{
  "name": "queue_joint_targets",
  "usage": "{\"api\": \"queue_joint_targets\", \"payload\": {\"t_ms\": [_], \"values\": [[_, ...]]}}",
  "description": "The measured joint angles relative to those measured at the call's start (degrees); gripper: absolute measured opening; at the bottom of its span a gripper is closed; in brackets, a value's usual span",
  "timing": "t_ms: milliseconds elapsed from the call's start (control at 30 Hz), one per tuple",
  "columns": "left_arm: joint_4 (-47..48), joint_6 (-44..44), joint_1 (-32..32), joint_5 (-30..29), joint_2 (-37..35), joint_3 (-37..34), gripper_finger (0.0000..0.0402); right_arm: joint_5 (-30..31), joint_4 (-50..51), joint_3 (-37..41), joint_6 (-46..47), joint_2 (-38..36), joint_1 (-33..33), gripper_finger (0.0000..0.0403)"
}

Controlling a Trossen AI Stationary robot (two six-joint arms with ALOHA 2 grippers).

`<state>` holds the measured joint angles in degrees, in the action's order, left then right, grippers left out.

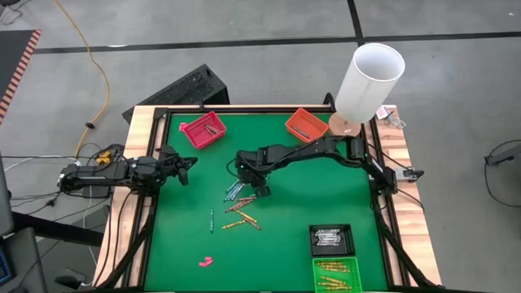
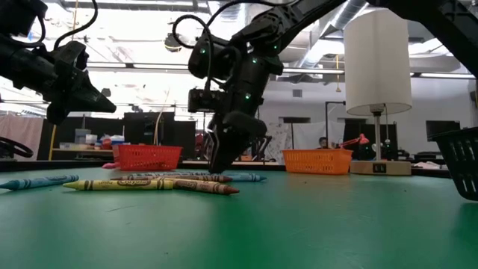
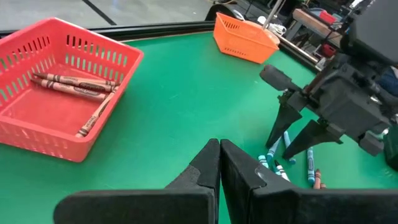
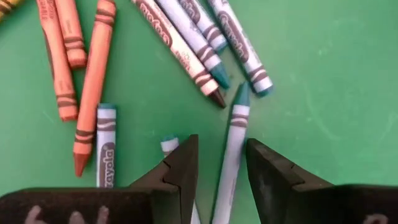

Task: Sort crayons
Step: Put the blue crayon into the orange bin

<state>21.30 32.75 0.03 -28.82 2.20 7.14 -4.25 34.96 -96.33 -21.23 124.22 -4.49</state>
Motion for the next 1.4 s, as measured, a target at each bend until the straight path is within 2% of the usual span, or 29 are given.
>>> {"api": "queue_joint_targets", "payload": {"t_ms": [100,300,700,1133,1400], "values": [[0.0,-0.2,0.0,0.0,0.0,0.0,0.0,2.4,-0.5,1.1,0.4,-0.1,0.4,0.0136],[0.0,-0.2,0.0,0.0,0.0,0.0,0.0,2.8,-0.4,1.9,2.5,-0.3,0.2,0.0106],[0.0,-0.1,0.0,-0.1,0.0,0.0,0.0,4.4,0.6,1.9,5.5,-0.3,-0.2,0.0009],[0.0,0.0,0.0,-0.1,0.0,0.0,0.0,4.6,4.9,-1.2,12.2,-1.0,-2.2,0.0003],[-0.1,0.0,0.0,-0.2,0.0,0.0,0.0,4.2,12.3,-2.6,13.8,-7.9,-6.3,0.0002]]}}
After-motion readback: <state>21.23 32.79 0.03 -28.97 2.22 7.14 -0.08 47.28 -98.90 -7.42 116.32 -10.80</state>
